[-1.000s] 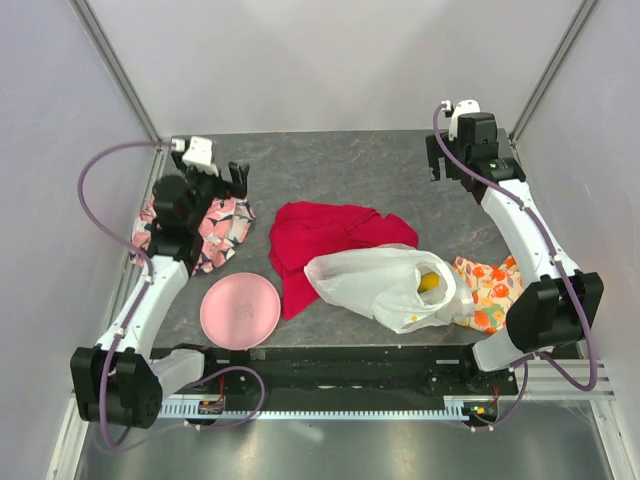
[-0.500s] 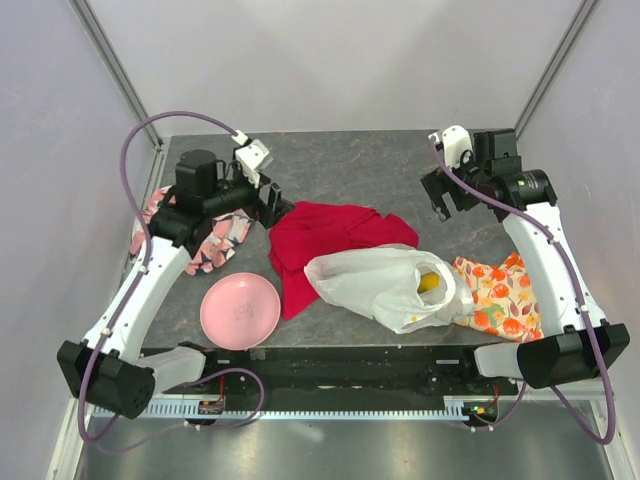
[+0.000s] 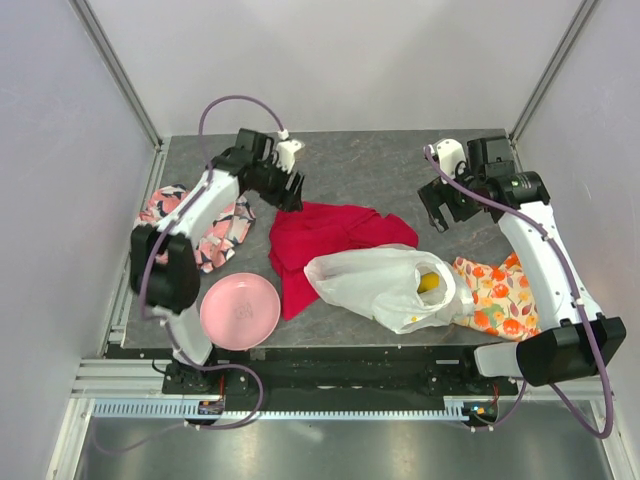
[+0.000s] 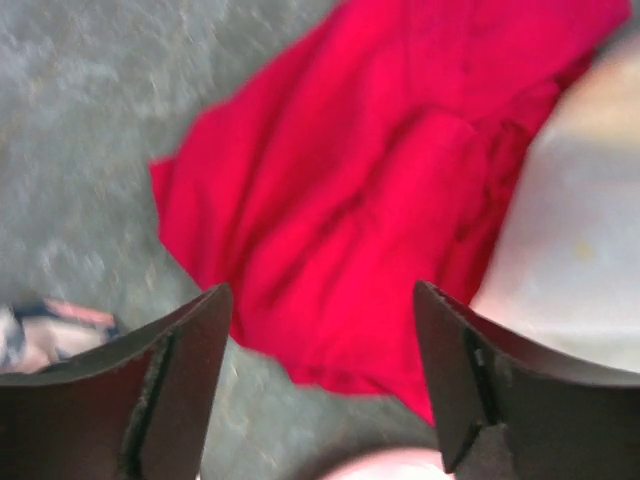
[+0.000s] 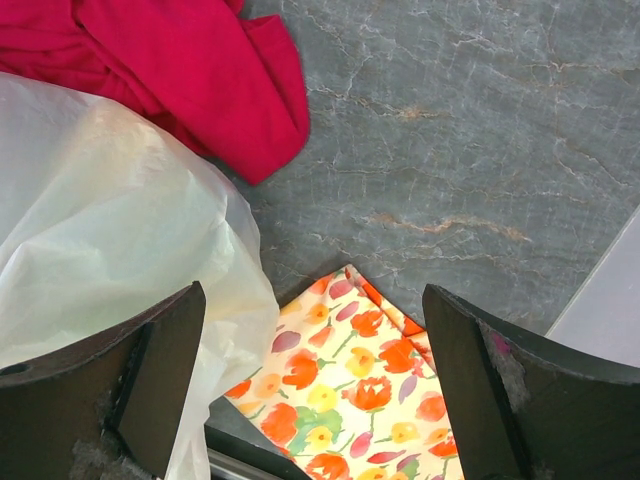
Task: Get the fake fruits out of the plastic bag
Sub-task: Move the distractor to the center of the board.
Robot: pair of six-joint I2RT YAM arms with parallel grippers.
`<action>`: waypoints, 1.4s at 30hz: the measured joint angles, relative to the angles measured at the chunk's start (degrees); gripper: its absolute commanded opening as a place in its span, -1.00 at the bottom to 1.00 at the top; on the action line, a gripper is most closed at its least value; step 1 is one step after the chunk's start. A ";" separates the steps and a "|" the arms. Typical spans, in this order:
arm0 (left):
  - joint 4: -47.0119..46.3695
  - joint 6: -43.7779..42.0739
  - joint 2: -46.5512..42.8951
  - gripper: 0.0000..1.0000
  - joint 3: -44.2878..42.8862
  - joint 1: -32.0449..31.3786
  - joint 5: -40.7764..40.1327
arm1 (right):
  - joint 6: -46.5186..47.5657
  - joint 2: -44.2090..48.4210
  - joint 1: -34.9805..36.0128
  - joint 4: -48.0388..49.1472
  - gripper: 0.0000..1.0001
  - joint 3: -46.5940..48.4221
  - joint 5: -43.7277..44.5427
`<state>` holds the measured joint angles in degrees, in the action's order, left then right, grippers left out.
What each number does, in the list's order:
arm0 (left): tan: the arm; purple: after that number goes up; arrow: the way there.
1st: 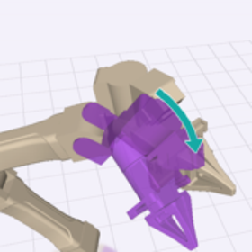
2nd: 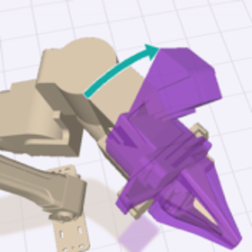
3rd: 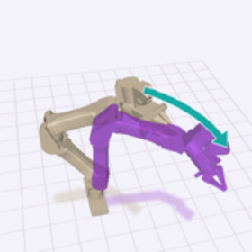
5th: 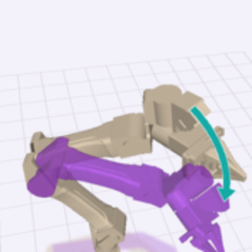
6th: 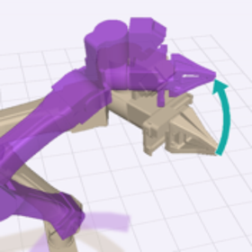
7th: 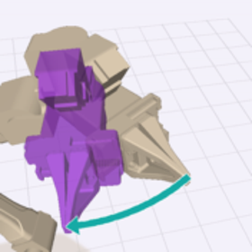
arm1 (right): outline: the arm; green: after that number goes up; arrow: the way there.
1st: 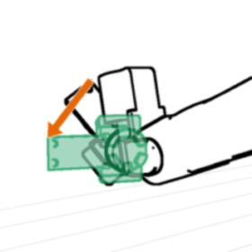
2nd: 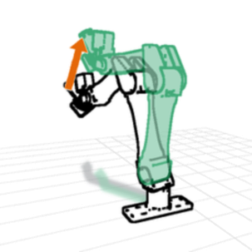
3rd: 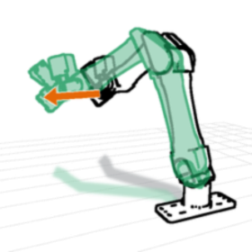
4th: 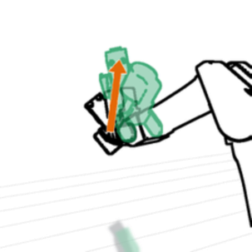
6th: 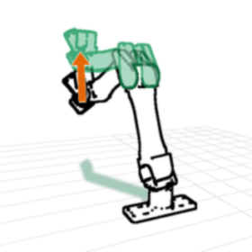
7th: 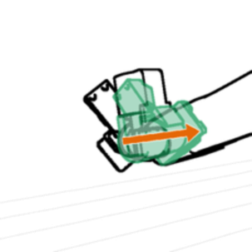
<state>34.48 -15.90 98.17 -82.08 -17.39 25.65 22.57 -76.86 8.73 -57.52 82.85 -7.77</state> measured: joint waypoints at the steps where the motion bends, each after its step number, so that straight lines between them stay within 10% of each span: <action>1: 1.62 -0.02 4.07 -0.55 -4.00 -0.02 0.20 | -0.04 -0.17 0.00 0.00 0.96 0.00 0.02; 3: 5.99 -0.02 11.76 -0.97 -12.63 -0.13 1.44 | -0.11 -0.83 0.00 -0.02 0.96 0.15 0.07; 9: 19.80 -2.10 31.43 -0.97 -34.64 -1.90 5.68 | -0.28 -2.27 0.00 0.04 0.96 0.59 0.59; 23: 34.95 -1.70 36.98 -0.97 -32.65 -3.63 0.11 | -0.28 -3.82 0.00 0.42 0.96 1.70 3.15; 37: 34.29 4.33 45.16 -0.97 -52.09 16.44 -12.35 | -0.28 -9.44 0.00 1.29 0.96 6.84 4.17; 39: 34.23 4.33 44.89 -0.89 -53.42 18.43 -9.40 | -0.28 -9.73 0.00 1.09 0.96 7.43 5.09; 42: 33.83 4.02 41.97 -0.11 -53.70 19.06 1.16 | -0.26 -9.94 -0.02 -0.66 0.96 9.29 7.10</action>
<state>68.31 -11.88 140.14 -135.79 1.67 26.81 22.31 -86.80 8.71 -58.17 92.14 -0.67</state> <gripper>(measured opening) 0.171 0.982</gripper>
